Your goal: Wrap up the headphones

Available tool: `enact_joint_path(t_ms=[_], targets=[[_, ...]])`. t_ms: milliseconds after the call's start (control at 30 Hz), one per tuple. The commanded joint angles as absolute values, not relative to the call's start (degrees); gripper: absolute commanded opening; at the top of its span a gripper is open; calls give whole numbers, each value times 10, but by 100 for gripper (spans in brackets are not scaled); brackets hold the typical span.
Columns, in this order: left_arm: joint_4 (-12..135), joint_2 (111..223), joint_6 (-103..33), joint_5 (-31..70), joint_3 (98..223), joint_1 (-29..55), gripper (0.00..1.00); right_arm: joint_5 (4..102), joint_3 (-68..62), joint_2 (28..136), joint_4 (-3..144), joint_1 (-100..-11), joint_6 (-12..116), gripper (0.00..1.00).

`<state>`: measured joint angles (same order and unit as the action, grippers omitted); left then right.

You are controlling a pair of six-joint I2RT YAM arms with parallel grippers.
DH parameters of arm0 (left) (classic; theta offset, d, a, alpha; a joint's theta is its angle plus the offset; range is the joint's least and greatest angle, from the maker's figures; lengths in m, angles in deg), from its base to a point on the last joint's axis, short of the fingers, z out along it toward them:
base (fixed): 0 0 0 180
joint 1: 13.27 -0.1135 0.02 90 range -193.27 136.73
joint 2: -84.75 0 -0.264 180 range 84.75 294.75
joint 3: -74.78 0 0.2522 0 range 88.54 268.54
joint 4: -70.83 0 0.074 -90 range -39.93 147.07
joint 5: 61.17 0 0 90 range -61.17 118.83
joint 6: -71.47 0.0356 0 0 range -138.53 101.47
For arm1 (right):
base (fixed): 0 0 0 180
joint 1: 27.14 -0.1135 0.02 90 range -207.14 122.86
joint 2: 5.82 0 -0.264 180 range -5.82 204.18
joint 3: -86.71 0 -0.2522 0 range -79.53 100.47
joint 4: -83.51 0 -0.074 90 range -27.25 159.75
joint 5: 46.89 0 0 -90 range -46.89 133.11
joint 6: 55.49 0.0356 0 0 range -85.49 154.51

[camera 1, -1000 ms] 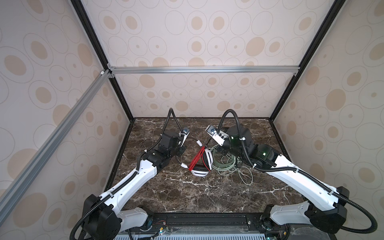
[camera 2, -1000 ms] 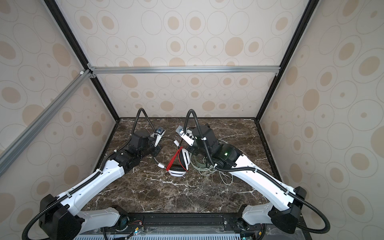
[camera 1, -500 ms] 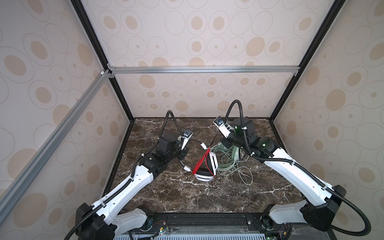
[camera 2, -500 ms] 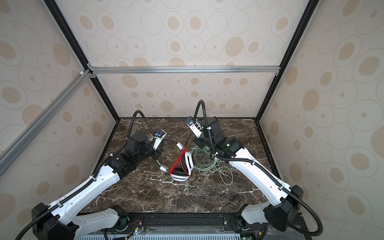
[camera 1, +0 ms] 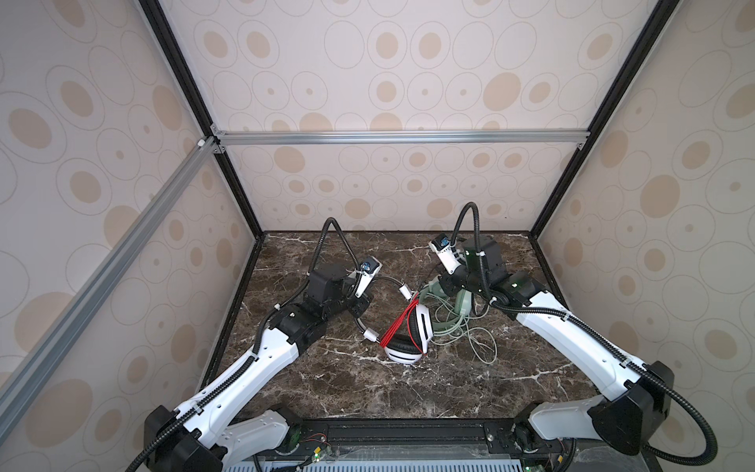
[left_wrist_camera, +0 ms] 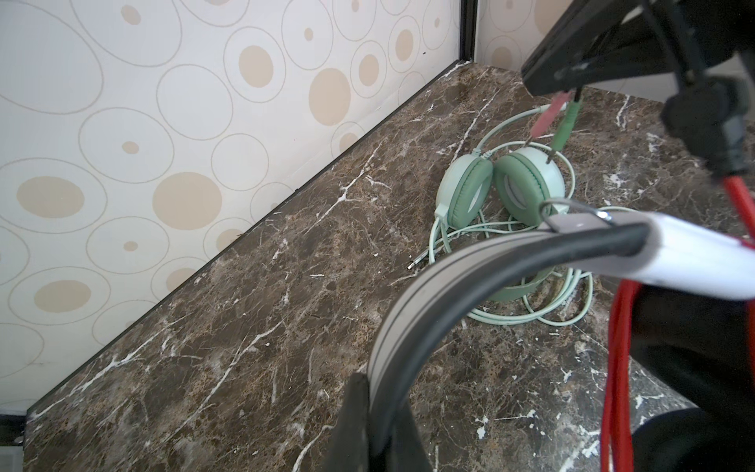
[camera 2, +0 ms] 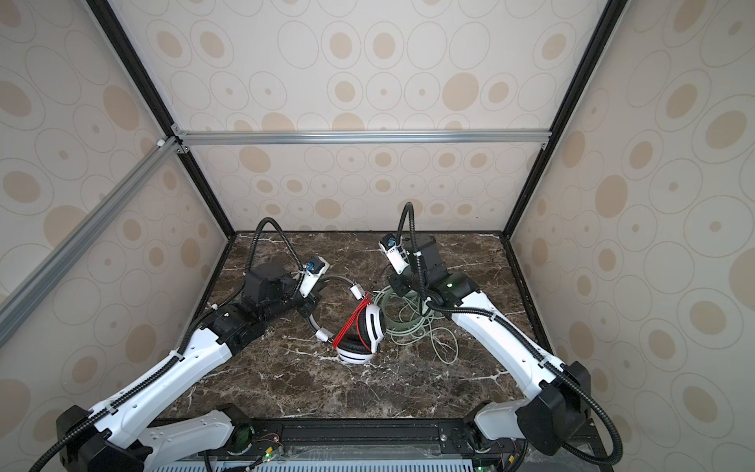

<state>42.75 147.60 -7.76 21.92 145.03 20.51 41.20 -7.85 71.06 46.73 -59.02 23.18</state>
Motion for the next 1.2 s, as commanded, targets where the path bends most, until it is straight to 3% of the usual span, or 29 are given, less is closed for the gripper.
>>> enact_joint_path(t_ms=[0, 333, 767, 1167], targets=[[452, 1450, -97, 179, 1481, 209, 0, 423, -102, 685, 503, -577, 260, 0], [469, 1433, -115, 153, 1501, 210, 0, 470, -184, 659, 569, -562, 303, 0], [468, 1424, -138, 96, 1575, 209, 0, 627, -347, 584, 786, -562, 319, 1], [523, 1425, -201, 38, 1616, 210, 0, 713, -398, 542, 898, -562, 376, 3]])
